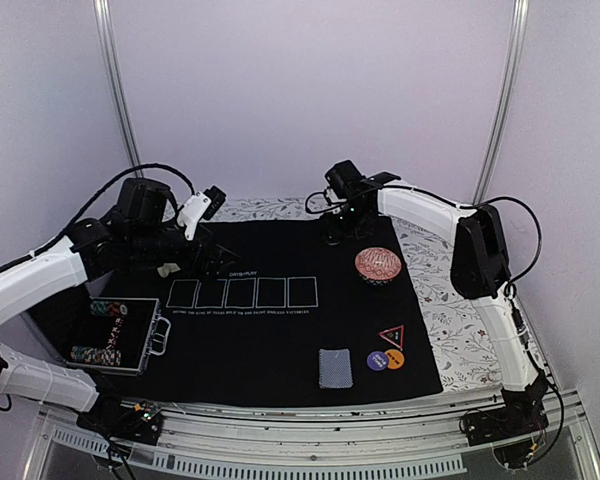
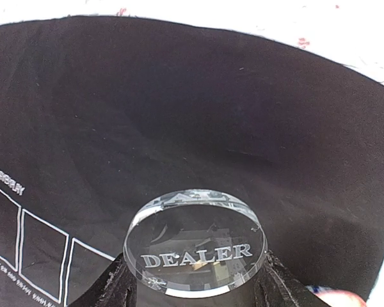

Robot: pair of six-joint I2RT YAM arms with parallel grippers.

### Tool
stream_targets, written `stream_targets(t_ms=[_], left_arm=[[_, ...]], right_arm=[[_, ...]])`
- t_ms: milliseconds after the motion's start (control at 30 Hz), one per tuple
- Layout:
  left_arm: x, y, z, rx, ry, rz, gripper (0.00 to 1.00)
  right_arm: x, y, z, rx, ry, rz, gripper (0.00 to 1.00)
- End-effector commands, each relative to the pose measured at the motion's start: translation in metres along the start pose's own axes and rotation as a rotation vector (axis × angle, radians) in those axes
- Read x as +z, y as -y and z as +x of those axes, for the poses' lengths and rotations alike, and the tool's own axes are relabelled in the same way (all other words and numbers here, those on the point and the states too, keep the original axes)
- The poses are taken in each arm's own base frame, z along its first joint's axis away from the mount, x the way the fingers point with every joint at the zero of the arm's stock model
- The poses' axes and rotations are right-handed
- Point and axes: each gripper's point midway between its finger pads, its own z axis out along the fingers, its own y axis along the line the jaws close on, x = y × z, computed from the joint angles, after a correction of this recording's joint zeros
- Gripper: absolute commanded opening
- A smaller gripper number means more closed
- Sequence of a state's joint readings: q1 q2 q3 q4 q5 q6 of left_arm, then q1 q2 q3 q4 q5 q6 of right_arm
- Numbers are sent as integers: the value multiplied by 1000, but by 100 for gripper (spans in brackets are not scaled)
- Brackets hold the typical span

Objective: Distribute texas hold em gaming equipment
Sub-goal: Place the dealer button in the dealer area.

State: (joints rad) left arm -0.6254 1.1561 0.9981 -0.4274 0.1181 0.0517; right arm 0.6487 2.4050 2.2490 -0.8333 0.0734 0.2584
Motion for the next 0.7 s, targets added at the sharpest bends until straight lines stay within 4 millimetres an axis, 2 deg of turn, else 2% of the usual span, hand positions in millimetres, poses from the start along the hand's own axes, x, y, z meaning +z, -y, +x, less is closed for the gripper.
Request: stream_targets(t_ms=[0, 233, 667], left_arm=[[7, -3, 2, 10, 2, -9, 98], [11, -4, 6, 12, -9, -10, 98], [14, -3, 10, 7, -18, -4, 98]], right_arm=[[18, -14, -13, -37, 51, -36, 24], [40, -22, -5, -45, 33, -83, 22], [87, -64, -13, -58, 110, -311, 20]])
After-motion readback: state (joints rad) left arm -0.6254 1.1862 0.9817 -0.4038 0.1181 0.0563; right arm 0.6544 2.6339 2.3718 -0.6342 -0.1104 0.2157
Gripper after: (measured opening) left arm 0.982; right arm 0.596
